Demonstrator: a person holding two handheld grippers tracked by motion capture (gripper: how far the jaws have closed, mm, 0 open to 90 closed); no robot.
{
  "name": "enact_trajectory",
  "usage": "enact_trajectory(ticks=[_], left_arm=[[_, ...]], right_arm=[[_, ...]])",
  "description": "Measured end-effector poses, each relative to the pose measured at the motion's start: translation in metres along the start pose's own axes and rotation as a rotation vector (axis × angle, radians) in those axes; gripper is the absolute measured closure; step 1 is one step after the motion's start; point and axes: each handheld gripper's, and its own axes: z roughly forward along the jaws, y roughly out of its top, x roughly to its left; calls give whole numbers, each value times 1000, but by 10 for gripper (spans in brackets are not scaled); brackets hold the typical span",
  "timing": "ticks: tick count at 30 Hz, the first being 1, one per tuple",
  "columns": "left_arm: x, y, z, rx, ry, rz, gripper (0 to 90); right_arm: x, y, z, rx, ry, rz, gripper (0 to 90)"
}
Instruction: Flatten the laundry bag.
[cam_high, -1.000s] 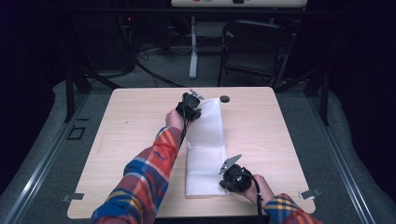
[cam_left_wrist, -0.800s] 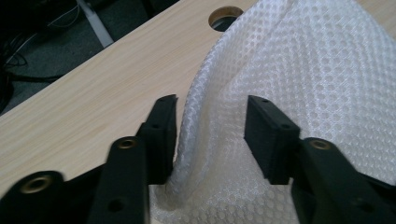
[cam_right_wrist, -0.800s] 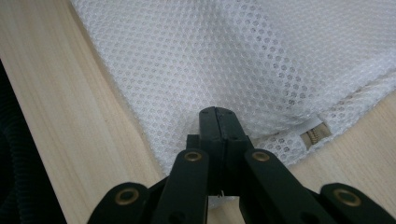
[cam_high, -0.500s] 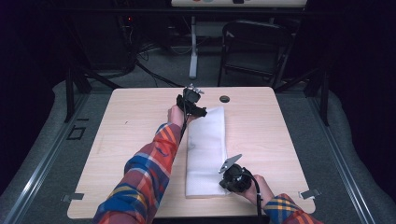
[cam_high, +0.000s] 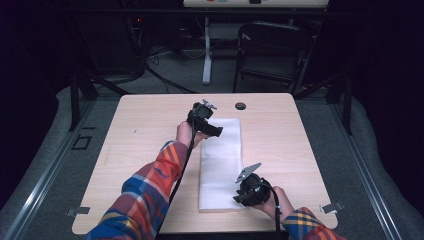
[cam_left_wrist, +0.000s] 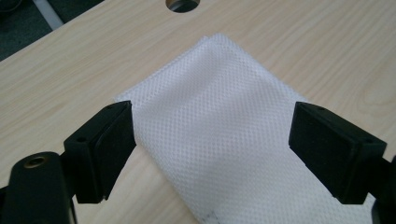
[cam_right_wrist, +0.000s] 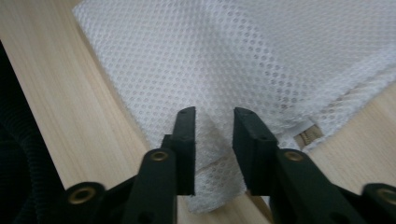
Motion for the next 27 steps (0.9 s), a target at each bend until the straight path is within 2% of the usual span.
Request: enact_trajectory(ticks=[1,3,8,13,17,19,24,25,27], left_arm=[[-2,-2,-2,3,-3,5,143],[-6,-6,-6,5,-16,16,143],[-16,-18,-14,8,-41,32,136],[-28,-33,-20,18,-65,48,122],[-37,-47,-25,26,-94,51,117],[-44,-54,-26,25,-97,61,118],[-62,-72,-29,36,-128,77,118],[-64,-74,-29,49,-131,96,119],[-71,-78,-30,52,-147,98,119]], right_arm=[[-2,0,-2,8,-8,9,571],[-6,0,-5,-6,-7,27,526],[-10,0,-10,-38,-23,71,351],[-15,-1,-15,-46,-56,96,271],[-20,-4,-20,-51,-73,115,290],[-22,-5,-21,-59,-77,126,351],[-23,-6,-24,-55,-86,120,437],[-23,-7,-24,-55,-91,120,459],[-23,-7,-25,-51,-93,114,520]])
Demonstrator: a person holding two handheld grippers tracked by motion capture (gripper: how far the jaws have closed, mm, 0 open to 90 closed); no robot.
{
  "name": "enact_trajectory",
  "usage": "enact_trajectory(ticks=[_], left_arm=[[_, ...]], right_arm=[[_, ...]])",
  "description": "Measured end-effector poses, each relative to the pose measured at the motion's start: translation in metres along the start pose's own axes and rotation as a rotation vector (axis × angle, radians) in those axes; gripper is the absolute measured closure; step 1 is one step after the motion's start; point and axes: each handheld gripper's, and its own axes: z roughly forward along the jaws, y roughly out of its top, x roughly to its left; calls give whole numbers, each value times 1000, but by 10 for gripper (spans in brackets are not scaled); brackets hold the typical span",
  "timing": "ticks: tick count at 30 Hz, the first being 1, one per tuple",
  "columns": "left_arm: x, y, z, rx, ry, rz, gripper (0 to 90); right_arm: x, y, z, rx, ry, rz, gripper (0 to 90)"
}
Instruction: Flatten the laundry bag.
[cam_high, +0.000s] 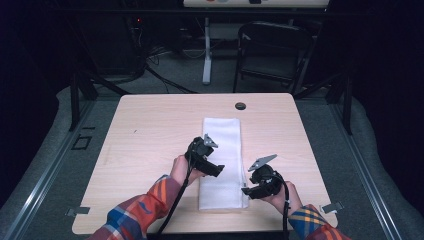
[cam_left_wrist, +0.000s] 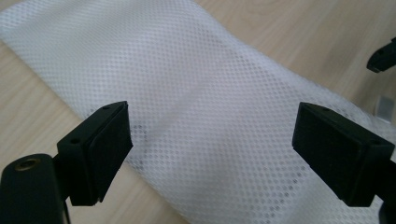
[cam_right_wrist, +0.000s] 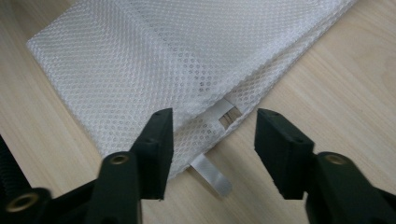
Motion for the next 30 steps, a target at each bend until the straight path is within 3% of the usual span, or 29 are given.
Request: enact_trajectory(ticks=[7,12,19,26,30], left_arm=[[-24,-14,0,13,-27,38,143],[-42,-32,1,51,-59,75,156],[-61,-44,1,63,-112,123,195],[-83,-43,9,72,-162,184,245],[-93,-42,15,82,-166,221,280]], right_arm=[[0,-1,-2,10,-3,-4,737],[2,-2,-1,11,11,-21,845],[7,-3,6,42,19,-29,900],[10,-4,14,80,19,-30,900],[10,-5,18,102,20,-25,900]])
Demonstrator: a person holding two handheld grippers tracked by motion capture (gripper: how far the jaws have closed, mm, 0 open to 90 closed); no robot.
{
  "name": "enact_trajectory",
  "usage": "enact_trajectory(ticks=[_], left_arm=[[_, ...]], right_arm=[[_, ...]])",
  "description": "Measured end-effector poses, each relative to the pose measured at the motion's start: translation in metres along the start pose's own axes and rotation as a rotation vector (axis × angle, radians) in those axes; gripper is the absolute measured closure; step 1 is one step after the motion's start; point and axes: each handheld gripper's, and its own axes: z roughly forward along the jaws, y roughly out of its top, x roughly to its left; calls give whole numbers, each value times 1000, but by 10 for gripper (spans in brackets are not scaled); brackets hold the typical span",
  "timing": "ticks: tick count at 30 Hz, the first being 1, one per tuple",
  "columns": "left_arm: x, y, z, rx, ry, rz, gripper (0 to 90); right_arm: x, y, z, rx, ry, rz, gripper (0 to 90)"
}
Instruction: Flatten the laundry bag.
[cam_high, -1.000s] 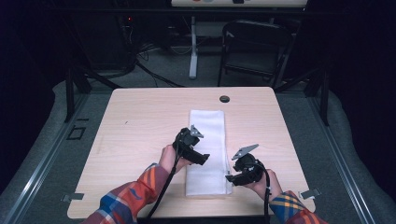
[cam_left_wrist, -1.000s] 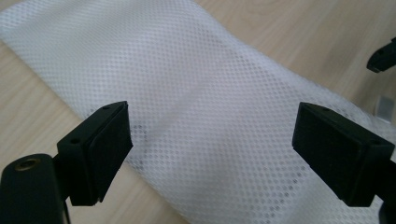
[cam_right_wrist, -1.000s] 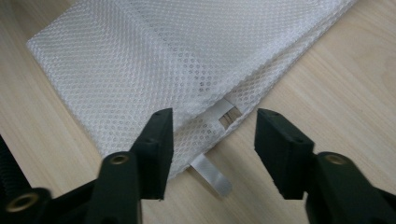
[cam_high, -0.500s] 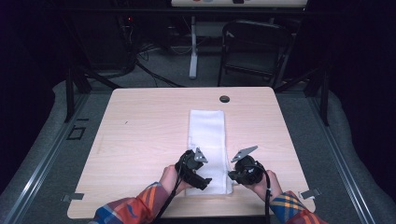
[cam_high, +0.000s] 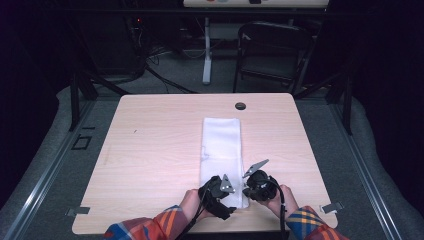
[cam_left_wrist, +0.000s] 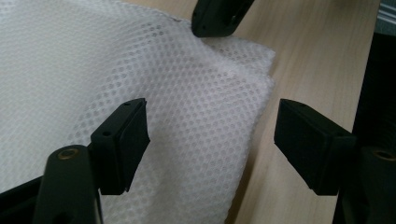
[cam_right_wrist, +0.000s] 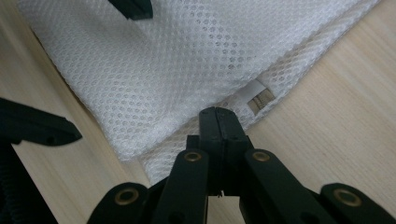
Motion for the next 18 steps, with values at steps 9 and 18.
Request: enact_trajectory(ticks=[9,18], left_arm=[[-13,4,14,36,24,75,370],[-9,2,15,32,15,72,555]], right_arm=[[2,0,8,5,14,8,900],[3,0,10,5,23,6,900]])
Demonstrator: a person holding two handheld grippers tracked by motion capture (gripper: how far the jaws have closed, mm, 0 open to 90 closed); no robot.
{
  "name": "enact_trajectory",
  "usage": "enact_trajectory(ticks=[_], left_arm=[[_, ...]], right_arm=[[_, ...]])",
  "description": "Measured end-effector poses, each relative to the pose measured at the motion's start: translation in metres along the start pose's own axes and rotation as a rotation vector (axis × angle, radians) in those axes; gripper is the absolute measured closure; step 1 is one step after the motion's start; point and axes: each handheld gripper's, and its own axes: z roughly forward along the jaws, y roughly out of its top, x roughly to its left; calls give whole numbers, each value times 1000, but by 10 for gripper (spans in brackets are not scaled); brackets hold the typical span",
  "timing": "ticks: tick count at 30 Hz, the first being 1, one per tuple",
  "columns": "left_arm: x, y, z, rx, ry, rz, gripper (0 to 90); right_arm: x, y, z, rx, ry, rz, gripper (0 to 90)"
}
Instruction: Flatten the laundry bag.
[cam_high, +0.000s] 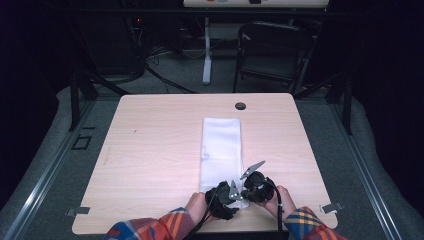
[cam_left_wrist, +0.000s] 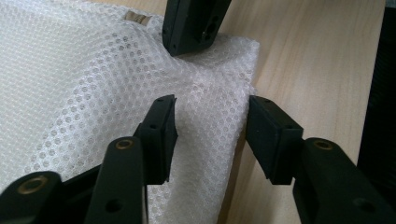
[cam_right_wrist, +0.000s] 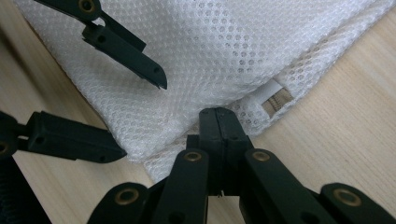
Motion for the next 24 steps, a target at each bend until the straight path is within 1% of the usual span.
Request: enact_trajectory(ticks=[1,3,4,6,7,9,11,13,18,19,21,23,24], left_arm=[[0,0,0,-1,0,-3,567],[2,-1,-1,-3,-7,-6,595],[2,-1,-1,-7,-23,-8,633],[2,-1,-1,-8,-23,-7,654],[3,-1,-2,-13,-32,-10,672],[3,-1,-2,-19,-34,-16,696],[4,-1,-3,-23,-46,-25,729],[5,-1,-4,-26,-49,-26,761],[6,-2,-7,-56,-42,-41,837],[7,-2,-8,-52,-50,-42,847],[9,-3,-10,-64,-54,-55,860],[10,-3,-11,-76,-56,-70,866],[12,-4,-12,-77,-64,-71,867]], right_arm=[[0,0,0,7,-4,1,900],[0,0,0,4,-1,4,900],[0,0,0,4,0,5,900],[-1,0,0,3,1,5,900],[-1,0,-1,10,0,-2,900],[-1,0,-1,10,0,-3,900],[-1,0,-1,9,0,-4,900],[-1,0,-1,9,0,-5,900],[-1,0,0,-1,7,-7,900],[-1,0,0,2,2,-11,900],[-1,0,0,-1,8,-7,900],[-1,0,-1,13,-1,-10,900],[-1,0,0,-7,7,-13,900]])
